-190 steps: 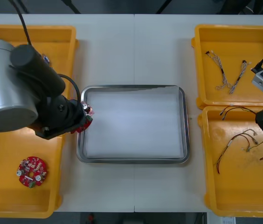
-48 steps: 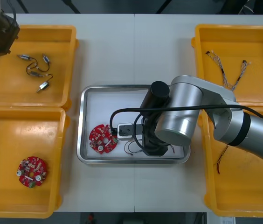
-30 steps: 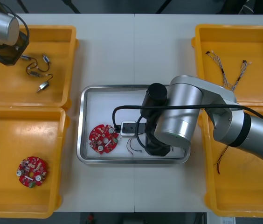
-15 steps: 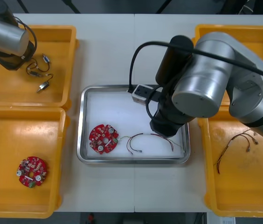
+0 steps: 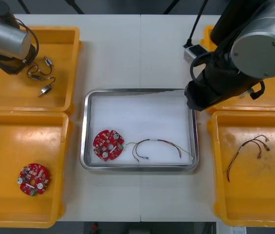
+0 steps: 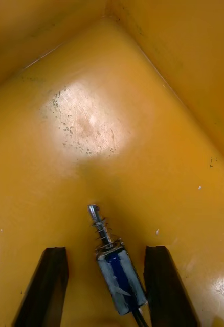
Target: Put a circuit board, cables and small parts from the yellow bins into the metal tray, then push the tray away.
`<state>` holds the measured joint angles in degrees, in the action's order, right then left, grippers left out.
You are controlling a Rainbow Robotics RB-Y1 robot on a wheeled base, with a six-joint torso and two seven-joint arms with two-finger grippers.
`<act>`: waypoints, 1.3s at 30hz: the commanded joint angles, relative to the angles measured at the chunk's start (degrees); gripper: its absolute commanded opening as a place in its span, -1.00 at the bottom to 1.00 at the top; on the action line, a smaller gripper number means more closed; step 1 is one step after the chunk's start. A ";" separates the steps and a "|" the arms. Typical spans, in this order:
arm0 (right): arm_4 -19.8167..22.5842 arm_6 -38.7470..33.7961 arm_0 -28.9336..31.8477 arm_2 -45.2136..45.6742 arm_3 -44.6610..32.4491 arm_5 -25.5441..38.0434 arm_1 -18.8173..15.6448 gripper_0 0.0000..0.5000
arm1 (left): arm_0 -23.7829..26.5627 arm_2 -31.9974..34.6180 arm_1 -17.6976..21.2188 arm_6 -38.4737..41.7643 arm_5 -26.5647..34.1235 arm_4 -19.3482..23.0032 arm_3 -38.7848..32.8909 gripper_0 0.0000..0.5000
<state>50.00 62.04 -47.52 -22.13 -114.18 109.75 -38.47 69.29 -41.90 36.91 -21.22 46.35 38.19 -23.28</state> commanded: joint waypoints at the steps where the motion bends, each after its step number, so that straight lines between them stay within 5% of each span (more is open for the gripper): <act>1: 1.76 -8.34 -1.52 4.64 1.16 0.25 -4.94 1.00 | 2.25 -1.34 -0.88 -5.77 -1.00 -1.45 0.43 -0.98; 17: -3.07 -26.71 -1.52 9.83 12.41 0.25 -9.16 1.00 | 0.85 -1.69 0.18 -9.37 -2.84 -1.01 -0.54 -1.00; 27: -7.90 -29.26 -3.11 10.53 22.78 -1.21 -9.16 1.00 | 2.69 0.24 4.40 -10.77 7.79 -0.22 -7.92 -1.00; 39: -10.72 -26.89 -8.03 10.44 37.54 -12.90 -8.11 1.00 | 3.75 6.66 9.67 -12.88 21.06 0.66 -18.11 -1.00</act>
<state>40.94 32.41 -52.45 -13.43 -77.45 98.99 -45.66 69.60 -38.00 42.72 -30.90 65.37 37.93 -38.31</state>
